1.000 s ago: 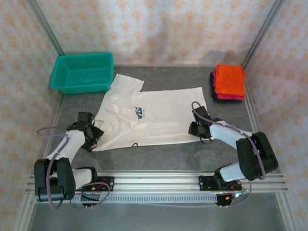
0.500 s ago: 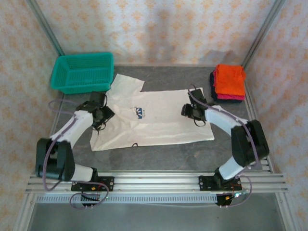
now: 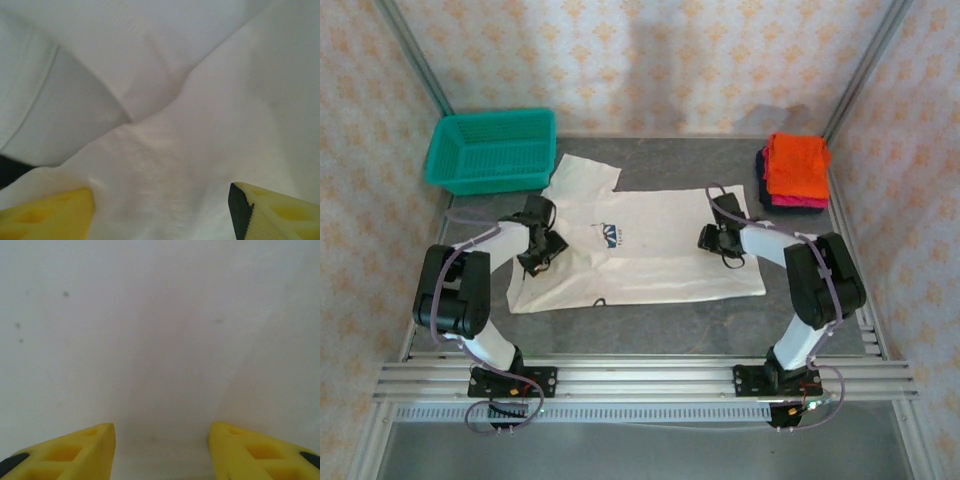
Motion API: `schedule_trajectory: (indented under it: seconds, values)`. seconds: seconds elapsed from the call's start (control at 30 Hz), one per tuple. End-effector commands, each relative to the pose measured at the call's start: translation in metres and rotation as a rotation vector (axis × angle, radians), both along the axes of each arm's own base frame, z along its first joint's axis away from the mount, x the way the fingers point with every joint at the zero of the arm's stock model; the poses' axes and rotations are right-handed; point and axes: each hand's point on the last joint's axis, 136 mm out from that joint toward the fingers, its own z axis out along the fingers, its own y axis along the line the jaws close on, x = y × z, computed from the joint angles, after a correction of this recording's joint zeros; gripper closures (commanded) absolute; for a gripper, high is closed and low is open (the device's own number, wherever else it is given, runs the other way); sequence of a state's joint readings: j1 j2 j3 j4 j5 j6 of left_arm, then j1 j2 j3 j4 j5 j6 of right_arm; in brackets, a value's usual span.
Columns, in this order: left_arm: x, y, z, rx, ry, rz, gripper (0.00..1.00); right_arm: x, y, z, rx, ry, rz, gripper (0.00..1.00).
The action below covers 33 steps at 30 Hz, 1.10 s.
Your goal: Fold and stack the t-shirts
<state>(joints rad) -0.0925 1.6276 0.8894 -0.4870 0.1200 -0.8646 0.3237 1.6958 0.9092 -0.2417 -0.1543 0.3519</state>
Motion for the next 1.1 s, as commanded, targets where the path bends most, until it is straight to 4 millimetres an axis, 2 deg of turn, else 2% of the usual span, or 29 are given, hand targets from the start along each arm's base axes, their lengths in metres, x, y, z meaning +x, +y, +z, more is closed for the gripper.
schedule_trajectory:
  seconds: [0.0,0.1,0.23,0.3,0.37,0.47,0.67,0.73,0.97,1.07]
  values:
    - [-0.016,-0.003,-0.004,-0.001,0.014,0.002,0.27,-0.028,-0.015,-0.015,-0.023,0.082,-0.027,0.47]
    - [-0.016,-0.005,0.002,-0.006,0.002,-0.003,0.27,-0.026,-0.018,-0.008,-0.031,0.082,-0.031,0.47]
    - [0.001,-0.009,0.034,0.024,-0.054,-0.037,0.27,-0.013,-0.014,0.013,-0.027,0.030,-0.005,0.47]
    - [0.014,-0.009,0.054,0.049,-0.098,-0.056,0.27,0.002,-0.013,0.029,-0.019,-0.020,-0.007,0.46]
    - [0.035,-0.008,0.076,0.094,-0.143,-0.090,0.27,0.020,-0.012,0.046,-0.005,-0.076,-0.013,0.44]
    - [0.068,-0.003,0.099,0.201,-0.176,-0.150,0.26,0.044,-0.011,0.061,0.005,-0.129,-0.027,0.42]
    - [0.143,-0.018,0.111,0.264,-0.190,-0.238,0.26,0.075,-0.004,0.075,0.038,-0.167,-0.035,0.41]
    - [0.166,-0.025,0.106,0.293,-0.175,-0.255,0.25,0.079,-0.002,0.077,0.050,-0.171,-0.034,0.41]
    - [0.239,-0.031,0.097,0.391,-0.177,-0.271,0.25,0.072,-0.005,0.075,0.036,-0.158,-0.028,0.41]
    - [0.261,-0.028,0.092,0.441,-0.163,-0.282,0.25,0.064,-0.008,0.074,0.026,-0.150,-0.027,0.41]
